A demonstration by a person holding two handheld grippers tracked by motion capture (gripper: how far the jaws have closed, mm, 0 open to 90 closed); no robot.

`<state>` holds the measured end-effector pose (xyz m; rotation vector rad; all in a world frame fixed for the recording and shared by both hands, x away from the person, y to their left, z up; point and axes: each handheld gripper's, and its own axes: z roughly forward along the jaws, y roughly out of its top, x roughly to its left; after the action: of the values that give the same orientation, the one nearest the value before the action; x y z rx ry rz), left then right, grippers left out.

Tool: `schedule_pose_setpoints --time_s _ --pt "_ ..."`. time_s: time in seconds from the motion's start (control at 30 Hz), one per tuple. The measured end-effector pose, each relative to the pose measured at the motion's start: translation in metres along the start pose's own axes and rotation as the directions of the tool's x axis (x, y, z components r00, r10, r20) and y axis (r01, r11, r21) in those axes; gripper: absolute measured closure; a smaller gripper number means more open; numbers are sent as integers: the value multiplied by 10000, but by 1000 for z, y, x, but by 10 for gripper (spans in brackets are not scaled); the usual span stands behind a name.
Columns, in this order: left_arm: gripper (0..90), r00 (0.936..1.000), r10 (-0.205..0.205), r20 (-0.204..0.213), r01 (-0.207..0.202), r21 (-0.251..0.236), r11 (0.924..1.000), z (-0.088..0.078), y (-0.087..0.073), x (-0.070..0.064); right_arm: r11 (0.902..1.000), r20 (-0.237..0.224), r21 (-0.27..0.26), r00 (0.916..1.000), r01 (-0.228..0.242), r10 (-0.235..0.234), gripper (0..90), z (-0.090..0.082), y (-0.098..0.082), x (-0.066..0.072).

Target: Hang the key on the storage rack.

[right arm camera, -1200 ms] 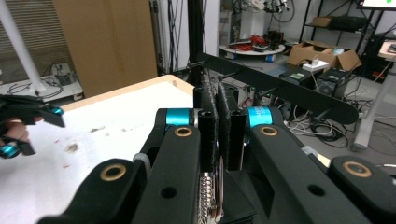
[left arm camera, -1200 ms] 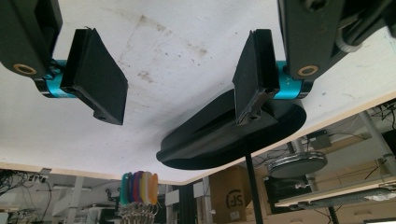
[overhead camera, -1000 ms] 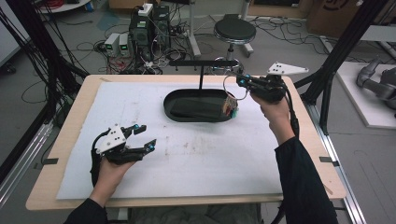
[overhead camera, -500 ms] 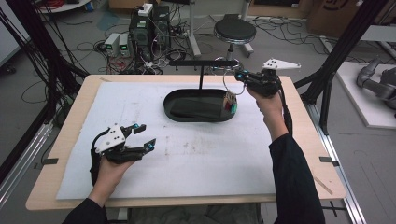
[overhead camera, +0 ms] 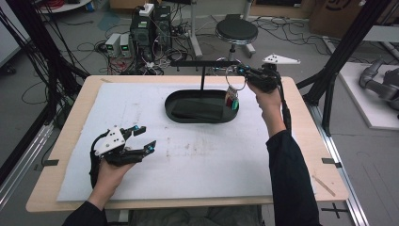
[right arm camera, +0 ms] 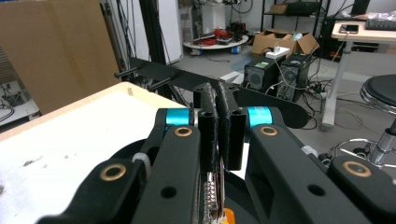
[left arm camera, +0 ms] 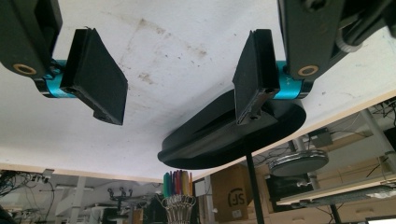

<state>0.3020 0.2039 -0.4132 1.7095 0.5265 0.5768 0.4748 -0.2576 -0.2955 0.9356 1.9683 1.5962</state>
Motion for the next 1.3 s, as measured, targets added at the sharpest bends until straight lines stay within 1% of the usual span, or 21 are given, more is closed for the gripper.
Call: schedule_pose_setpoints --time_s 0.1,0.2,0.27,0.37,0.47,0.63,0.8,0.9,1.03,1.1,1.27,1.3 --pt "349 10000 -20 -33 20 -1 10000 -2 -1 0 9999 74 134 10000 -42 41 882 3 -2 -2" --pt "348 10000 -31 -68 31 42 10000 -3 -2 0 9999 135 87 9999 -110 108 882 6 -4 -5" --pt "349 10000 -25 -71 25 51 10000 -4 -2 0 9997 200 59 9996 -225 224 882 9 -5 -6" --pt "349 9999 -5 -112 6 54 10000 -6 -3 0 9991 377 212 9987 -365 357 882 13 -8 -9" --pt "349 9999 -58 -160 59 52 10000 -7 -3 0 9984 498 237 9975 -510 498 882 17 -10 -12" --pt "349 9998 -49 -195 51 70 10000 -9 -4 0 9976 682 144 9954 -682 670 882 20 -13 -15" --pt "349 9998 -66 -191 67 55 10000 -10 -5 1 9958 818 339 9933 -850 820 882 23 -16 -20" --pt "349 9998 -58 -174 60 63 10000 -10 -5 1 9958 820 341 9933 -849 819 882 23 -17 -21" --pt "349 9998 -78 -172 79 55 10000 -9 -5 0 9962 953 341 9925 -797 762 882 23 -17 -23" --pt "349 9998 -65 -173 66 75 9999 -9 -5 1 9956 907 364 9924 -864 828 881 22 -18 -25" --pt "349 9999 -67 -149 68 63 10000 -10 -6 1 9965 1026 371 9922 -755 714 878 24 -18 -25" --pt "349 9999 -60 -156 61 67 10000 -10 -6 0 9959 996 415 9922 -801 756 877 24 -19 -25"
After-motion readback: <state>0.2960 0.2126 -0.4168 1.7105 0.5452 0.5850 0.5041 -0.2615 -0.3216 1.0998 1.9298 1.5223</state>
